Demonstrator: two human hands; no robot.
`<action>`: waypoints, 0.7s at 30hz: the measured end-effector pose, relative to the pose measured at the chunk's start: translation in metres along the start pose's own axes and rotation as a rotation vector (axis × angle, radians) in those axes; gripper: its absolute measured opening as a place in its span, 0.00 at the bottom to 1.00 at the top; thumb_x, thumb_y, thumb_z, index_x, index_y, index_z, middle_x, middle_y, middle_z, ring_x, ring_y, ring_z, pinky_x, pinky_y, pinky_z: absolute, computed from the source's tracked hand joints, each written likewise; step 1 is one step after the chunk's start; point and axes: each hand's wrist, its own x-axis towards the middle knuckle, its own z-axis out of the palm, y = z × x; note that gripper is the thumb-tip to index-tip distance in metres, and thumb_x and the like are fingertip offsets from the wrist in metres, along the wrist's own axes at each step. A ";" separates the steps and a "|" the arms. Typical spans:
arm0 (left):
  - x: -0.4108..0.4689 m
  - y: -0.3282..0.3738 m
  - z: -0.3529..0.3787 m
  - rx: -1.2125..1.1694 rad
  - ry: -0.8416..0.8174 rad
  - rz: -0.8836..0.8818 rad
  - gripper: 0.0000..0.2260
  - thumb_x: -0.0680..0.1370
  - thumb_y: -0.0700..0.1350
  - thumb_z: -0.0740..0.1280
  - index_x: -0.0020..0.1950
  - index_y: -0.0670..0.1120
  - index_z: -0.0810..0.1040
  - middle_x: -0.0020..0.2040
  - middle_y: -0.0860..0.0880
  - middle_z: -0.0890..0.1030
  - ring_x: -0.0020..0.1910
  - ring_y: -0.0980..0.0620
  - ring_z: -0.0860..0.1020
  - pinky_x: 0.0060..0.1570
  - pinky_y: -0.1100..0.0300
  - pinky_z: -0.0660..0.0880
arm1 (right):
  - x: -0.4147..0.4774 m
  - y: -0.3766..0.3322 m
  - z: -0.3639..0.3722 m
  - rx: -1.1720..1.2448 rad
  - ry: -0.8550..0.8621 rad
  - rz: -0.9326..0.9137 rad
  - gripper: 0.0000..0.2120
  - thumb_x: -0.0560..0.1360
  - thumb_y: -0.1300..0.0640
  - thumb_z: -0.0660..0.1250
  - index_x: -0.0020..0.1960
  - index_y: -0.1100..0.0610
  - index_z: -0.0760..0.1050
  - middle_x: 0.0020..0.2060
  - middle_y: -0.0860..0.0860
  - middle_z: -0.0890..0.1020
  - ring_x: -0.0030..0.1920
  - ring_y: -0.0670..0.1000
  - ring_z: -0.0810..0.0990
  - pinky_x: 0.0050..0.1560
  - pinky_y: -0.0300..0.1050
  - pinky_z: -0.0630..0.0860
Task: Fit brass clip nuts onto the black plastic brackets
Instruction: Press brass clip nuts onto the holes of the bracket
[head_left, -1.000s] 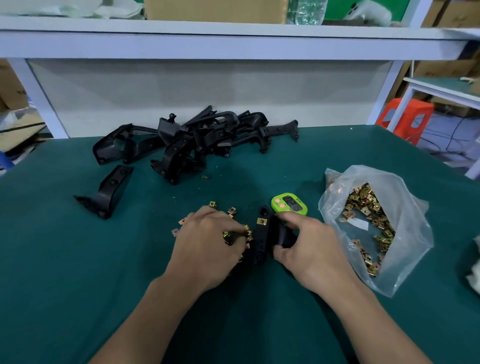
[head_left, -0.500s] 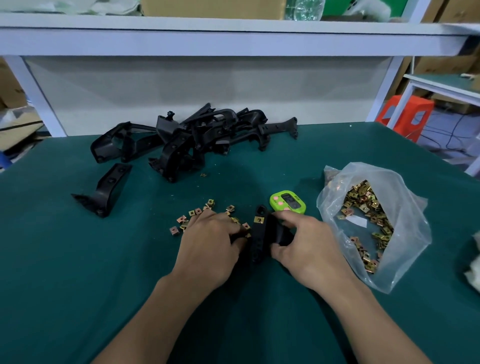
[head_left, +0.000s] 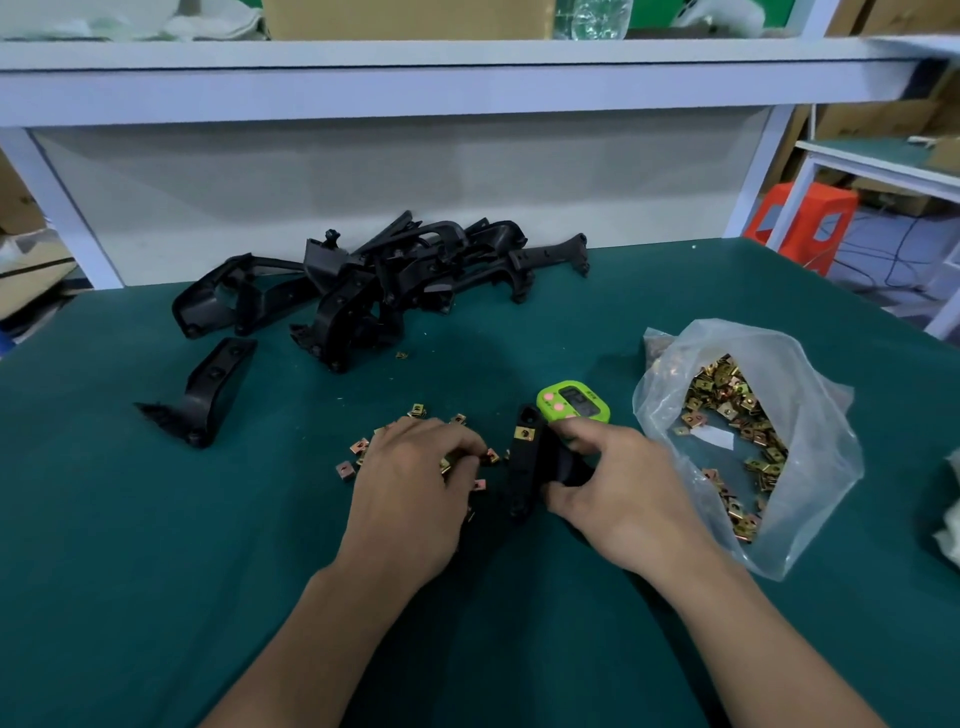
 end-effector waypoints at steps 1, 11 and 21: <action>0.000 0.000 -0.001 -0.007 -0.006 0.008 0.09 0.76 0.38 0.73 0.46 0.52 0.85 0.44 0.60 0.82 0.50 0.64 0.71 0.57 0.73 0.63 | 0.000 0.000 0.000 0.004 0.002 -0.002 0.19 0.65 0.52 0.77 0.54 0.39 0.81 0.38 0.34 0.81 0.43 0.35 0.77 0.36 0.28 0.70; -0.001 0.005 0.002 -0.109 -0.042 -0.024 0.12 0.83 0.36 0.64 0.54 0.48 0.86 0.50 0.59 0.78 0.55 0.63 0.74 0.48 0.79 0.69 | -0.001 0.002 0.002 0.009 -0.014 -0.044 0.23 0.65 0.52 0.77 0.57 0.35 0.77 0.37 0.30 0.80 0.40 0.33 0.77 0.34 0.28 0.72; 0.000 -0.002 -0.005 -0.152 -0.040 -0.040 0.13 0.84 0.37 0.63 0.57 0.52 0.85 0.51 0.64 0.78 0.54 0.63 0.77 0.52 0.77 0.67 | 0.000 0.001 0.001 -0.078 -0.045 -0.036 0.24 0.65 0.53 0.74 0.59 0.36 0.79 0.37 0.35 0.79 0.40 0.42 0.77 0.33 0.27 0.70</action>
